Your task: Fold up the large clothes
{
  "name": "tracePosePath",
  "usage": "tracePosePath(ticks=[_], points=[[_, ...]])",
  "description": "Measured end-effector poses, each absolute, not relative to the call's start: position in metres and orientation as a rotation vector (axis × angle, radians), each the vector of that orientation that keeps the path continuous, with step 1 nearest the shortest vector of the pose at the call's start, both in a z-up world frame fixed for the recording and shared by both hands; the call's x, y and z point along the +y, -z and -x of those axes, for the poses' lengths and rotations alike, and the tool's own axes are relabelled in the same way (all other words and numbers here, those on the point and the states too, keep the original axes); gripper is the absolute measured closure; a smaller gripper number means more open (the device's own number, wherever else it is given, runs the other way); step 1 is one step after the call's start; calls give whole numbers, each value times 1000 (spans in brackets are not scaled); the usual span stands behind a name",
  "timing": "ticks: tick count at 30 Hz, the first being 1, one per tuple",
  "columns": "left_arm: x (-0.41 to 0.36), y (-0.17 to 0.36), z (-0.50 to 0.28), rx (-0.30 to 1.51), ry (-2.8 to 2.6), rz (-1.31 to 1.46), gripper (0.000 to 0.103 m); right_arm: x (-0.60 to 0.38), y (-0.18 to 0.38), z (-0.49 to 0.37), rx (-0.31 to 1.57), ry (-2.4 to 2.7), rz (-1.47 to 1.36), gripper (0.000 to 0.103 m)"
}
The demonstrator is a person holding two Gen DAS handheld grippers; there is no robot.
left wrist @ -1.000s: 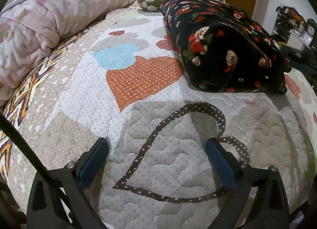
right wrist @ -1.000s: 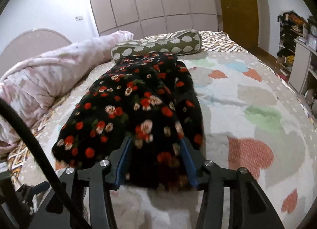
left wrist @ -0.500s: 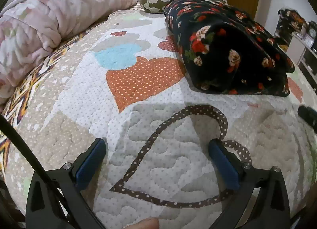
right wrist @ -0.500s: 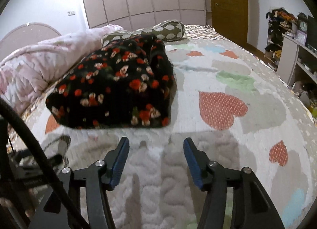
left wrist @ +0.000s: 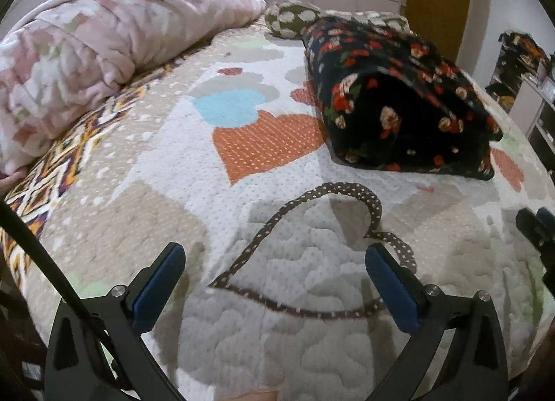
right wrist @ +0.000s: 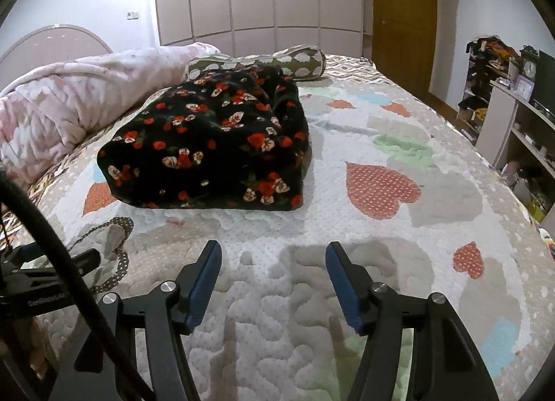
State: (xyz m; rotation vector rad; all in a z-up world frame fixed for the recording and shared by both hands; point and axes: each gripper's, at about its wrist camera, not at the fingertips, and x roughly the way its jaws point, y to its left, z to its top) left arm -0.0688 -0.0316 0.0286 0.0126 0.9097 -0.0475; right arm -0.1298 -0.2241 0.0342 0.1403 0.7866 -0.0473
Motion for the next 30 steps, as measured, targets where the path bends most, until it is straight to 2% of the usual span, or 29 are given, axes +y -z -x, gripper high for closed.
tracePosePath(ticks=[12, 30], points=[[-23, -66, 112, 847, 50, 39, 0, -226, -44, 166, 785, 83, -135, 32], [-46, -65, 142, 888, 144, 3, 0, -231, -36, 191, 827, 107, -152, 29]])
